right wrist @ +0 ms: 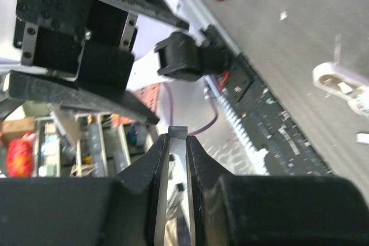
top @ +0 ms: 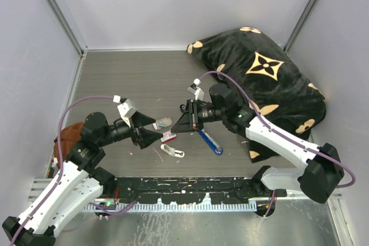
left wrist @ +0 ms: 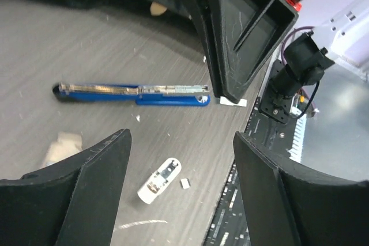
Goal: Load the staples into the stapler
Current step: Pick up the staple from the staple box.
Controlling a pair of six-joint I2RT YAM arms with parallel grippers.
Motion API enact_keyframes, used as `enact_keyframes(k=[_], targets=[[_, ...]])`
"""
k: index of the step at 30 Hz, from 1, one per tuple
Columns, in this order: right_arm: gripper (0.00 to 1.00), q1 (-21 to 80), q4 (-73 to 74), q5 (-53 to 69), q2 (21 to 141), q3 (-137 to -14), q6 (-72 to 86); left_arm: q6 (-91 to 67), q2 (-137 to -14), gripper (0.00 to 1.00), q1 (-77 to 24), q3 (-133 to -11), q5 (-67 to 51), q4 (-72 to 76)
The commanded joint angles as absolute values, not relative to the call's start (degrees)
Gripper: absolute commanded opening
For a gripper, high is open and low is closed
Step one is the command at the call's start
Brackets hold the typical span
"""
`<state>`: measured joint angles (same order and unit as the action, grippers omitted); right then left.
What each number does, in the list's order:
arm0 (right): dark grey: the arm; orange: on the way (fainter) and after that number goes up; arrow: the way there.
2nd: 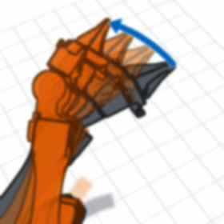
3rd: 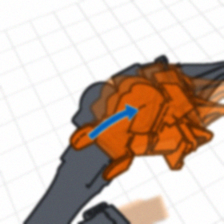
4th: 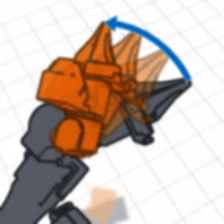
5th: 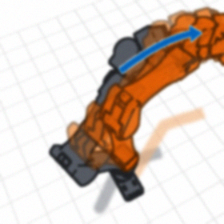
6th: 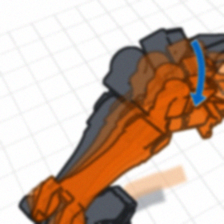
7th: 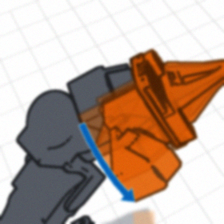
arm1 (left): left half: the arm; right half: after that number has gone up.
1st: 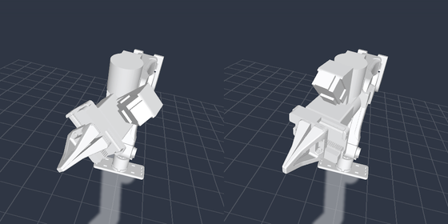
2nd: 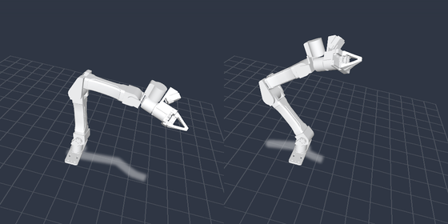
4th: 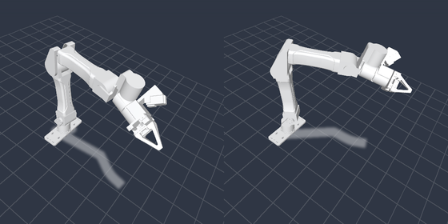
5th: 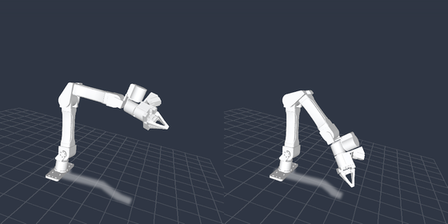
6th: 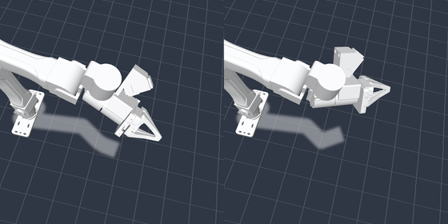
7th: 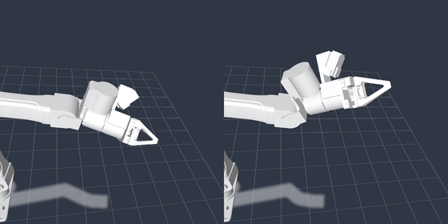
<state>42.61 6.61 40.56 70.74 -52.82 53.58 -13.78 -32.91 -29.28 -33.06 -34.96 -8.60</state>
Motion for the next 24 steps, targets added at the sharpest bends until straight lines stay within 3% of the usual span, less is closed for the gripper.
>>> enact_keyframes(k=[1, 16, 19, 24], targets=[[0.13, 42.4, 3.8, 52.0, 67.5, -53.9, 59.9, -3.4, -30.5, 0.73, -30.0, -33.5, -43.2, 1.4], [0.13, 42.5, -3.8, 56.7, 66.6, -48.9, 70.1, 1.3, -34.6, 0.59, -41.2, -34.3, -43.2, 4.5], [0.13, 42.5, -2.3, 53.7, 67.6, -49.7, 67.8, 2.5, -34.6, 0.54, -41.4, -35.3, -34.9, -0.4], [0.12, 42.4, 9.6, 38.0, 71.2, -52.9, 52.9, -1.7, -31.0, 0.56, -41.3, -38.6, -12.5, -10.6]])
